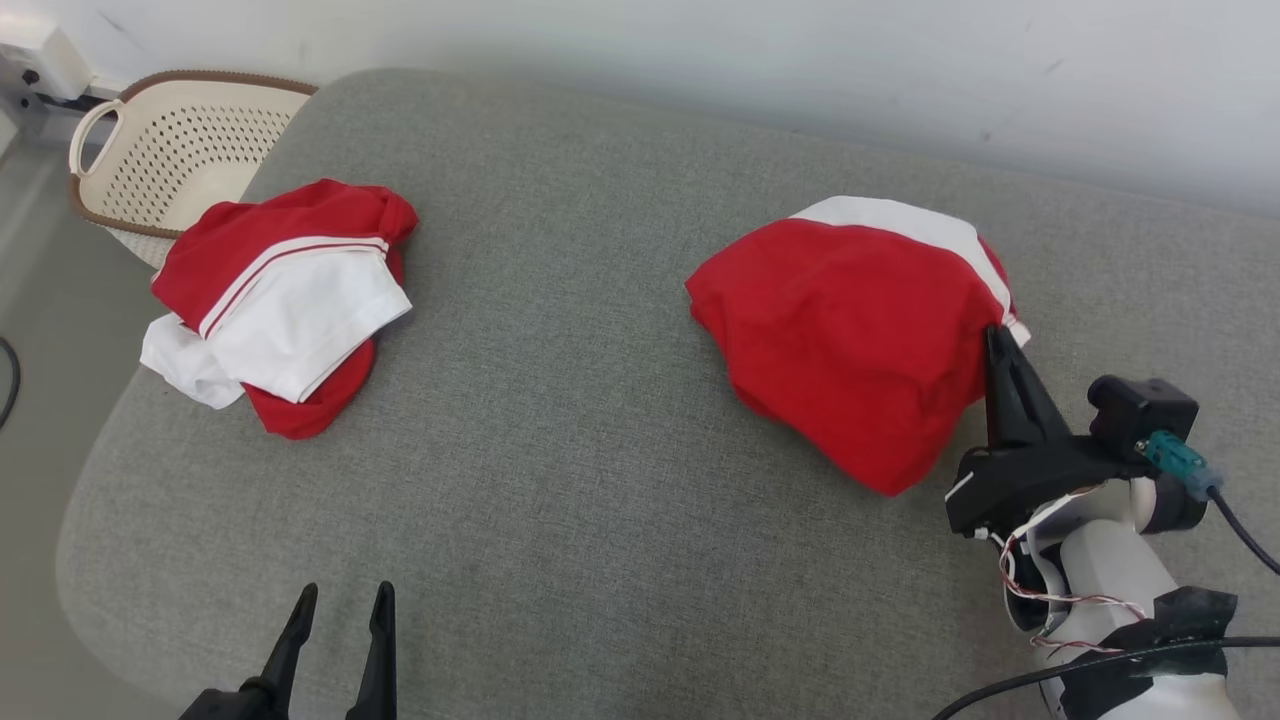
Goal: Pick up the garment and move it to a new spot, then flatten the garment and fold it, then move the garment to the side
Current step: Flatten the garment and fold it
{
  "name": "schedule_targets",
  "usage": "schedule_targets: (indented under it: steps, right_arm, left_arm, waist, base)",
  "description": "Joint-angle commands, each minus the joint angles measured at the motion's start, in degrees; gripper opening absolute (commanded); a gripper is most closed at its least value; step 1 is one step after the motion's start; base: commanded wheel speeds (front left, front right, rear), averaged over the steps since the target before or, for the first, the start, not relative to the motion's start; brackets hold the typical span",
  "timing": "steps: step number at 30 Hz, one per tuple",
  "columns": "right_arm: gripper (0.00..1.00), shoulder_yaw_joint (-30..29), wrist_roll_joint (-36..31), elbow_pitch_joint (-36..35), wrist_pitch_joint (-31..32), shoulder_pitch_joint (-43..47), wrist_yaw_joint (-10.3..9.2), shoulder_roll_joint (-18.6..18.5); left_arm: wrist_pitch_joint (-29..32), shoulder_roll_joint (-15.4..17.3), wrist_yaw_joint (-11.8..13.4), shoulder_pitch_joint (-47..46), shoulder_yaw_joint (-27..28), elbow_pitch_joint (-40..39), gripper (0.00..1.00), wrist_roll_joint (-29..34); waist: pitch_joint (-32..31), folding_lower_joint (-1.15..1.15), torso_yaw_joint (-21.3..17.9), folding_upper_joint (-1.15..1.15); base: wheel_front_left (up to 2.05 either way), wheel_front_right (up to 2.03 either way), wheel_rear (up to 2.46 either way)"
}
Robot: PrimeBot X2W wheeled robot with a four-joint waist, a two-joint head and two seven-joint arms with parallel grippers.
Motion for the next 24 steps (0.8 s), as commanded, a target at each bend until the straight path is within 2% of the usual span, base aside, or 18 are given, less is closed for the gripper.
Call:
schedule_targets:
  steps: [1,7,15,21,24]
  right_arm:
    - [0.00,0.6,-0.5,-1.6,-0.1,-0.3,0.02,-0.6]
    - [0.00,3.3,0.0,-7.8,-0.1,-4.5,0.02,-2.6]
    - [0.00,14.3,2.0,-11.3,-0.1,-17.9,0.02,-4.6]
    - [0.00,20.9,5.3,-12.4,-0.1,-26.2,0.02,-3.8]
    - [0.00,20.7,7.9,-13.2,-0.1,-28.5,0.02,-2.0]
  left_arm:
    - [-0.2,0.0,0.3,1.1,0.0,0.3,1.00,-0.5]
    - [-0.2,0.0,0.1,1.4,-0.9,0.5,1.00,-1.4]
    - [-0.2,0.0,0.1,1.6,-3.1,1.5,1.00,-2.0]
    - [-0.2,0.0,0.4,2.4,-3.2,1.8,1.00,-2.0]
    - [-0.2,0.0,0.5,3.2,-3.0,2.0,1.00,-1.9]
  waist:
    - [-0.5,0.00,-0.2,0.00]
    - [-1.2,0.00,-0.3,0.00]
    - [-2.9,0.00,1.2,0.00]
    - [-3.9,0.00,2.0,0.00]
    - [-4.2,0.00,1.7,0.00]
  base:
    - [0.00,0.00,0.00]
    - [0.00,0.00,0.00]
    - [0.00,0.00,0.00]
    - [0.00,0.00,0.00]
    - [0.00,0.00,0.00]
